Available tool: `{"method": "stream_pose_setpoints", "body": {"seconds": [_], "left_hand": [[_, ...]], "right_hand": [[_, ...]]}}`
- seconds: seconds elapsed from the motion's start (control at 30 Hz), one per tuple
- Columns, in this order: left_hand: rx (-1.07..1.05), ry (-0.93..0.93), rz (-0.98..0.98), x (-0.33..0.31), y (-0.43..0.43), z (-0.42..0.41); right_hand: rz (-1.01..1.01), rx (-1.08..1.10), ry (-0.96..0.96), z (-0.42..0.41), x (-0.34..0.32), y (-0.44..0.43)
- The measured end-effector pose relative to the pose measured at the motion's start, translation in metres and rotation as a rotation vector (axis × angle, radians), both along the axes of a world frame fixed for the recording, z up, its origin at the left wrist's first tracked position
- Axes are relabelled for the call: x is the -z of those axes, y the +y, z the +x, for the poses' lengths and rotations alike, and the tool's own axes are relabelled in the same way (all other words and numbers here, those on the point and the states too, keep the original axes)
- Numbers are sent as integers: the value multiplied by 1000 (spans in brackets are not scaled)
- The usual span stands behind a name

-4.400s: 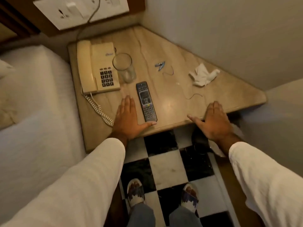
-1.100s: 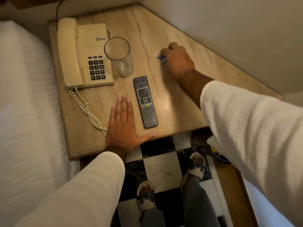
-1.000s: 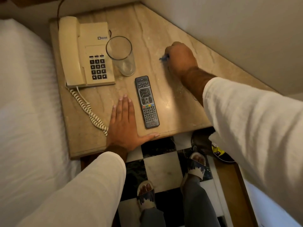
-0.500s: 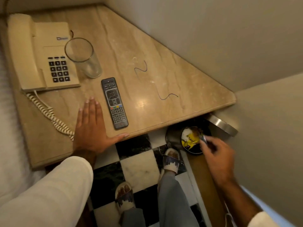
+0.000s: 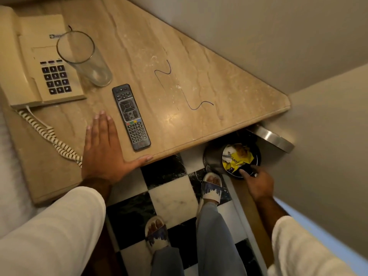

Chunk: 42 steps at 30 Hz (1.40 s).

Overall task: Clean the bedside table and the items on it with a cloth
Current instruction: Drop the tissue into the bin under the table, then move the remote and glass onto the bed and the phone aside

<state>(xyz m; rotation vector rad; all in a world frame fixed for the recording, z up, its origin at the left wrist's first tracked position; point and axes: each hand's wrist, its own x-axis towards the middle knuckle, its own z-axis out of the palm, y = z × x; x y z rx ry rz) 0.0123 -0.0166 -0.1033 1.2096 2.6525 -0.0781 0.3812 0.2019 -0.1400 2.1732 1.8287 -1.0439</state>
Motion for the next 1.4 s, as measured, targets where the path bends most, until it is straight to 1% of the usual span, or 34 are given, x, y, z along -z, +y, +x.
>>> {"method": "stream_pose_setpoints", "body": {"seconds": [0.07, 0.17, 0.33, 0.43, 0.5, 0.57, 0.67, 0.77, 0.87, 1.03, 1.1, 1.13, 1.23, 1.3, 1.4], "left_hand": [[0, -6, 0, -1, 0, 0], [-5, -16, -14, -3, -1, -1], [-4, -42, -24, -5, 0, -1], [-7, -44, -25, -4, 0, -1], [-5, -40, -26, -4, -1, -1], [-2, -39, -28, -3, -1, -2], [2, -36, -23, -3, -1, -2], [1, -33, -15, -2, -1, -2], [-3, -33, 4, 2, -3, -3], [-7, -51, 25, 2, -4, -3], [-40, -70, 52, -5, -2, -3], [-93, -97, 101, -9, 2, -3], [-347, -143, 313, -23, 28, 2], [-449, -130, 334, -31, 55, 6], [-564, -199, 296, -36, 88, 9]], "right_hand": [[53, -41, 36, 0, -4, -6], [182, -198, 155, -14, -28, -15], [438, -598, 329, -70, -81, -7], [463, -880, 403, -122, -97, 8], [426, -1087, 376, -158, -98, 15], [434, -1269, 295, -195, -91, 20], [461, -1441, 212, -242, -74, 26], [492, -1488, 128, -272, -56, 26], [517, -1510, 79, -283, -41, 22], [550, -1504, 93, -282, -32, 22], [552, -1499, 97, -283, -32, 22], [554, -1497, 94, -284, -32, 23], [562, -1495, 88, -284, -31, 24], [564, -1496, 91, -284, -29, 25], [563, -1494, 95, -285, -28, 25]]}}
